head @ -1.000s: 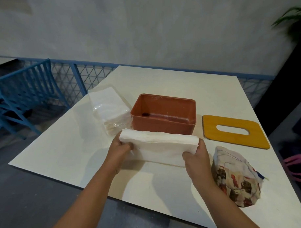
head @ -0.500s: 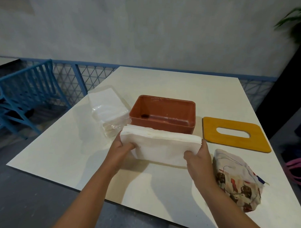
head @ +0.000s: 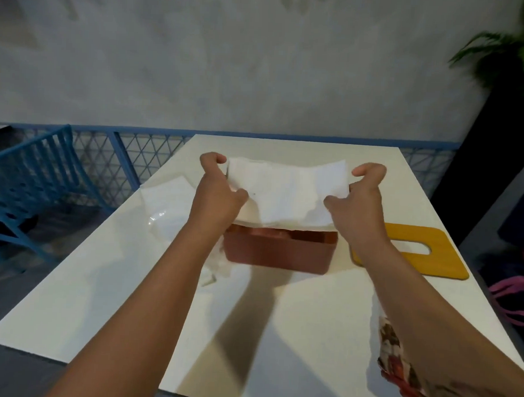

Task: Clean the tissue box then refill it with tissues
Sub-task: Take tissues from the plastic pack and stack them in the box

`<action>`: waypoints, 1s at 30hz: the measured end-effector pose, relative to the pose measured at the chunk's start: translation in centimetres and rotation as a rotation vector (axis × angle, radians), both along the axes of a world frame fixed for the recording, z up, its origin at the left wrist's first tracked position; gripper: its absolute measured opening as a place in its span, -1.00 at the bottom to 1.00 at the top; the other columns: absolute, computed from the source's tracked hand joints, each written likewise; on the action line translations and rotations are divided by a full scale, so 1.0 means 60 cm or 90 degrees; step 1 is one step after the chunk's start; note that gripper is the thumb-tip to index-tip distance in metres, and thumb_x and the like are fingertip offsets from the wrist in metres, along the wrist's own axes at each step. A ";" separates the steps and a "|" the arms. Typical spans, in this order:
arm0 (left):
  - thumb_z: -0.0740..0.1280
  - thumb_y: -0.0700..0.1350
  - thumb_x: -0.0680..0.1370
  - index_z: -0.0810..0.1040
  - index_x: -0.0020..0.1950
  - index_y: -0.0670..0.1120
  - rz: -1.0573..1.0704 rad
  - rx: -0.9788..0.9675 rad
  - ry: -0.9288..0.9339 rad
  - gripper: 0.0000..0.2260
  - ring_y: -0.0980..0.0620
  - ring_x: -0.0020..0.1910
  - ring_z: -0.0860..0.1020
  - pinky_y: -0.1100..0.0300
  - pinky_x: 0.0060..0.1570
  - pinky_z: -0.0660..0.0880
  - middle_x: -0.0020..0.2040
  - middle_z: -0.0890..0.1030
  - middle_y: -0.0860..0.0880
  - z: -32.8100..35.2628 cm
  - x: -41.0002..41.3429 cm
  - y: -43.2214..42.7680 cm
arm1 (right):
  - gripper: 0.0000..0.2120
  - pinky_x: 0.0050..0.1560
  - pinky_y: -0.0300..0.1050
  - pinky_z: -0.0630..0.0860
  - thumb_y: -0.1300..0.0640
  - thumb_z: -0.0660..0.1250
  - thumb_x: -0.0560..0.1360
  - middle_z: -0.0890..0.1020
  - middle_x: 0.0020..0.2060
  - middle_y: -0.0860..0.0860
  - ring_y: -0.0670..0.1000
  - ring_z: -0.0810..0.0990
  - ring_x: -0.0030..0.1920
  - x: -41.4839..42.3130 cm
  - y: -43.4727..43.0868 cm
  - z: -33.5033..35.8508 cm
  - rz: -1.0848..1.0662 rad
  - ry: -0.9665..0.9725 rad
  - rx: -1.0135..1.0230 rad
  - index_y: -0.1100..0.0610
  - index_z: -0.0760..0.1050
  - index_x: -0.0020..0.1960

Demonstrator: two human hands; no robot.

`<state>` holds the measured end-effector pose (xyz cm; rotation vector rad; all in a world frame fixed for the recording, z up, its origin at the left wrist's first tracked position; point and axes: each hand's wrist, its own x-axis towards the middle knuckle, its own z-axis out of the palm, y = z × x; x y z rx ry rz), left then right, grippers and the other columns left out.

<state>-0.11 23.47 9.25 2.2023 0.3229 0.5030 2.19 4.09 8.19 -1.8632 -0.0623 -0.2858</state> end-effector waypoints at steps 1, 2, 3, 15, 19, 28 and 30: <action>0.32 -0.25 0.48 0.15 0.28 -0.06 -0.001 0.059 0.017 -0.53 0.02 -0.25 0.48 0.21 -0.29 0.42 -0.15 0.45 -0.02 -0.003 0.010 0.000 | -0.55 -0.47 -0.32 0.36 0.41 0.29 0.44 0.42 -0.25 0.02 -0.06 0.44 -0.31 0.009 0.006 0.000 0.002 0.007 -0.053 0.05 0.10 0.06; 0.32 -0.25 0.48 0.17 0.26 -0.07 -0.004 0.123 0.044 -0.55 -0.03 -0.22 0.49 0.15 -0.26 0.42 -0.12 0.48 -0.07 -0.006 0.020 -0.001 | -0.59 -0.46 -0.28 0.31 0.40 0.28 0.45 0.41 -0.24 0.02 -0.08 0.41 -0.33 0.017 0.012 0.000 0.004 0.017 -0.119 0.06 0.13 0.04; 0.31 -0.26 0.48 0.20 0.25 -0.09 -0.013 0.190 0.077 -0.58 -0.05 -0.20 0.49 0.13 -0.25 0.40 -0.10 0.50 -0.11 -0.010 0.031 -0.002 | -0.63 -0.45 -0.26 0.27 0.40 0.26 0.45 0.41 -0.21 0.04 -0.08 0.38 -0.34 0.027 0.019 -0.002 0.004 0.028 -0.197 0.08 0.15 0.03; 0.27 -0.25 0.52 0.49 0.25 -0.14 -0.133 0.463 0.423 -0.70 -0.11 0.20 0.52 0.14 0.10 0.45 0.24 0.53 -0.11 -0.070 0.117 -0.018 | -0.79 -0.34 -0.22 0.37 0.32 0.15 0.54 0.46 -0.29 0.08 0.13 0.53 -0.02 0.087 0.065 -0.044 0.168 0.242 -0.733 0.23 0.38 -0.26; 0.29 -0.23 0.52 0.51 0.25 -0.14 -0.147 0.468 0.483 -0.71 -0.10 0.18 0.54 0.14 0.10 0.46 0.22 0.55 -0.10 -0.088 0.132 -0.021 | -0.65 -0.34 -0.17 0.34 0.34 0.19 0.52 0.31 -0.40 0.02 0.03 0.42 -0.27 0.085 0.072 -0.046 0.175 0.269 -0.767 0.15 0.22 -0.39; 0.24 -0.35 0.50 0.56 0.14 -0.20 -0.155 0.530 0.425 -0.75 -0.11 0.11 0.57 0.13 0.02 0.49 0.14 0.59 -0.13 -0.089 0.124 -0.025 | -0.69 0.17 -0.14 0.43 0.32 0.14 0.54 0.44 0.22 0.17 0.11 0.43 0.26 0.070 0.069 -0.052 0.141 0.128 -0.870 0.22 0.44 0.26; 0.24 -0.35 0.50 0.55 0.14 -0.20 -0.142 0.512 0.405 -0.76 -0.11 0.13 0.56 0.15 0.00 0.47 0.15 0.57 -0.12 -0.082 0.125 -0.025 | -0.70 0.21 -0.13 0.40 0.30 0.13 0.55 0.45 0.23 0.15 0.10 0.40 0.26 0.070 0.068 -0.051 0.148 0.097 -0.897 0.21 0.44 0.25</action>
